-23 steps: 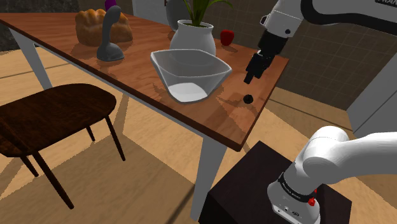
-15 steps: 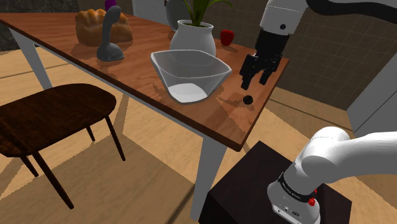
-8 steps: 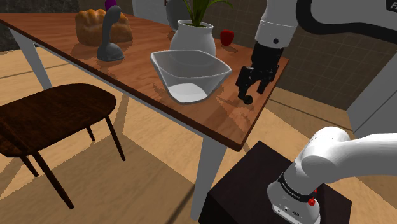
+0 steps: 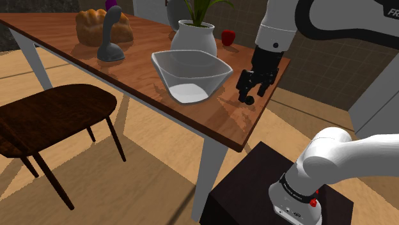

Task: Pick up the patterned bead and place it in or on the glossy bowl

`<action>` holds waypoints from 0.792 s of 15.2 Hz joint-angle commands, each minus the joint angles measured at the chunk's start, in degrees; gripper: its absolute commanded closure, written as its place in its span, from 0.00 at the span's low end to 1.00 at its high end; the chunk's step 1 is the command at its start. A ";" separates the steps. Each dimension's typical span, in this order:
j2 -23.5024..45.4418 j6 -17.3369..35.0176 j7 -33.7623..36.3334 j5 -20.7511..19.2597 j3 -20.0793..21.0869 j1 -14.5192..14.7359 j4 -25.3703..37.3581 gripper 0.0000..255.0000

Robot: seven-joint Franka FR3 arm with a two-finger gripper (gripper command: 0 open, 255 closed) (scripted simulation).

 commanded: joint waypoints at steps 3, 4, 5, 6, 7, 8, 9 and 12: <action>0.00 0.00 0.00 0.00 0.00 0.00 0.00 1.00; 0.00 0.00 0.00 0.00 0.00 0.00 0.00 1.00; 0.00 0.00 0.00 0.00 0.00 0.00 0.00 1.00; 0.00 0.00 0.00 0.00 0.00 0.00 0.00 1.00; 0.00 0.00 0.00 0.00 0.00 0.00 0.00 1.00; 0.00 0.00 0.00 0.00 0.00 0.00 0.00 1.00; 0.00 0.00 0.00 0.00 0.00 0.00 0.00 1.00; 0.54 -1.32 0.09 -0.22 -0.20 -0.13 1.86 1.00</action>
